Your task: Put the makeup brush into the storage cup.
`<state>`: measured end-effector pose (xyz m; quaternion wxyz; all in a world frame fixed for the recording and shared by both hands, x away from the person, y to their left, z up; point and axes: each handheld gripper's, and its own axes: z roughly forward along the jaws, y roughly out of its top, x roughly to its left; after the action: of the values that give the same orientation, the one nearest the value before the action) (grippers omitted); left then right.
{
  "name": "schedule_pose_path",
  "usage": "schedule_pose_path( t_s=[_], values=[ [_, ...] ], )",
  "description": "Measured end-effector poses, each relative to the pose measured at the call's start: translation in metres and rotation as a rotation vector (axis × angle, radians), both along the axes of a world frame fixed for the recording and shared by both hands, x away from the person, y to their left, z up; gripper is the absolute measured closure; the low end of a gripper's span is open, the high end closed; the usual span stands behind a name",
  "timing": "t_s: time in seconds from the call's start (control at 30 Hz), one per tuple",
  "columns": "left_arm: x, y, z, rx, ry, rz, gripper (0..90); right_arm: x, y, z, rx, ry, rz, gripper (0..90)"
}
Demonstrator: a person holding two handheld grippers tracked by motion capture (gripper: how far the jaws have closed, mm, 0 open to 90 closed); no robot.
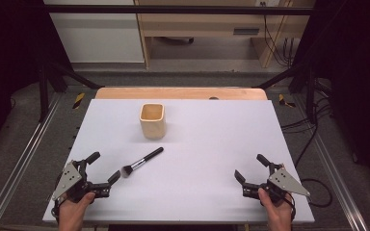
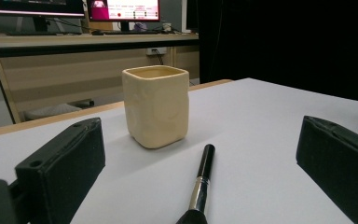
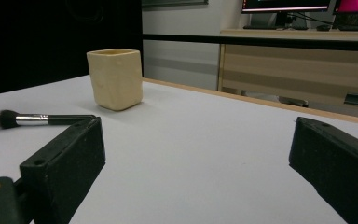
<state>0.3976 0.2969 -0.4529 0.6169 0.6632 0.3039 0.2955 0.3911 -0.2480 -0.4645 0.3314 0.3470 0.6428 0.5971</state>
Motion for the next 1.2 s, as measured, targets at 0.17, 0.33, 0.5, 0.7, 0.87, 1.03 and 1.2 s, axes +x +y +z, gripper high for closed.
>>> schedule_pose_path(
  t_s=[0.17,0.33,0.5,0.7,0.87,1.03,1.2],
  values=[
    [0.0,-0.001,0.0,0.015,0.0,-0.002,0.9,-0.002,0.0,0.001,0.01,0.002,-0.002,3.6],
    [-0.003,-0.003,0.001,0.057,0.003,0.005,0.9,-0.001,-0.001,0.001,0.009,-0.004,-0.015,3.5],
    [-0.004,-0.003,0.003,0.088,0.008,0.023,0.9,-0.002,-0.001,0.001,0.0,-0.011,-0.021,3.5],
    [-0.002,-0.004,0.001,0.104,0.032,0.032,1.1,-0.002,0.0,0.002,-0.017,-0.016,-0.029,3.6],
    [0.01,-0.009,0.001,0.189,0.075,0.024,1.6,-0.003,0.002,0.001,-0.056,-0.022,-0.016,3.7],
    [0.02,-0.015,0.016,0.259,0.094,-0.005,1.6,-0.003,0.003,0.001,-0.061,-0.029,-0.01,3.7],
    [0.027,-0.018,0.025,0.275,0.128,-0.012,1.5,-0.003,0.003,0.001,-0.056,-0.03,-0.021,3.7]
  ],
)
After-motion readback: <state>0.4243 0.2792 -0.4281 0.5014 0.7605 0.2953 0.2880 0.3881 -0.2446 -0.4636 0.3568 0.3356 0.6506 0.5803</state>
